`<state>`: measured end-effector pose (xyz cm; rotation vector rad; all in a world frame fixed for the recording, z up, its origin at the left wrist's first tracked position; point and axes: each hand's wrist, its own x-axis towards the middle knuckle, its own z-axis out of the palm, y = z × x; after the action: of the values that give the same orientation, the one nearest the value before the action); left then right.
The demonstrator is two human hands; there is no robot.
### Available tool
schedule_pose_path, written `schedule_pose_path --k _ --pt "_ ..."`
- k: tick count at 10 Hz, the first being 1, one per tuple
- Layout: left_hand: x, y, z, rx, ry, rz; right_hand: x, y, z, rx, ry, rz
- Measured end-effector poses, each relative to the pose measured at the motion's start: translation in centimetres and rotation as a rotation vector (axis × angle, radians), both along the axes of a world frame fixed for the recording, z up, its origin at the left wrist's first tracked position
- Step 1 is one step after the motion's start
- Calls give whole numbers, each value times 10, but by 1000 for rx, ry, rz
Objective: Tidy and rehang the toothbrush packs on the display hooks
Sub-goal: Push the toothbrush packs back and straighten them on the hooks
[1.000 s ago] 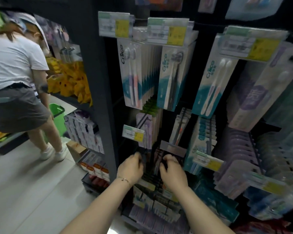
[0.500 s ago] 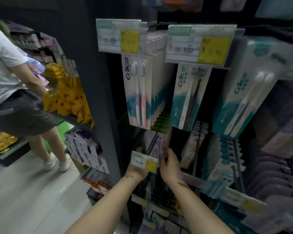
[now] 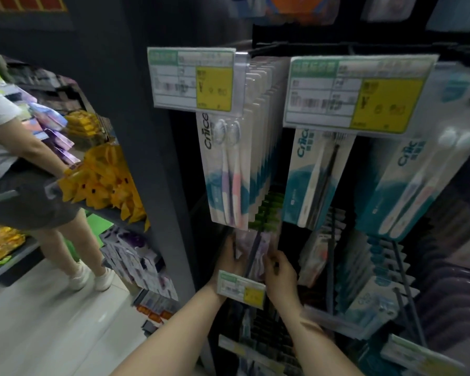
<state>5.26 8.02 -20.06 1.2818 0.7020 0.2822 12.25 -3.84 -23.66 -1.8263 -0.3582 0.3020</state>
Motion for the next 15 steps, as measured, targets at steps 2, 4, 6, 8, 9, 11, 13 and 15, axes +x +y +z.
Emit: schedule_pose_path --k 2,4,6,8,9,11,13,15 --pt "6 -1 -8 -181 -9 38 -10 0 -5 75 18 -38" --pt "2 -1 -15 -207 25 63 -6 -3 3 68 -40 -39" --pt "-3 -1 -22 -54 34 -5 -4 -3 17 -26 -172 -7" --pt "-19 7 -59 372 134 -225 -13 -14 11 -122 -79 29" --pt "-25 1 -61 366 280 -279 -17 -21 12 -146 -58 30" --pt "-33 -25 -50 404 249 -183 -25 -38 14 -185 -19 8" --pt "-59 -53 -48 453 265 -212 -50 -69 9 -137 167 -39" --pt "-90 -98 -40 500 285 -233 -81 -118 4 -120 156 -97"
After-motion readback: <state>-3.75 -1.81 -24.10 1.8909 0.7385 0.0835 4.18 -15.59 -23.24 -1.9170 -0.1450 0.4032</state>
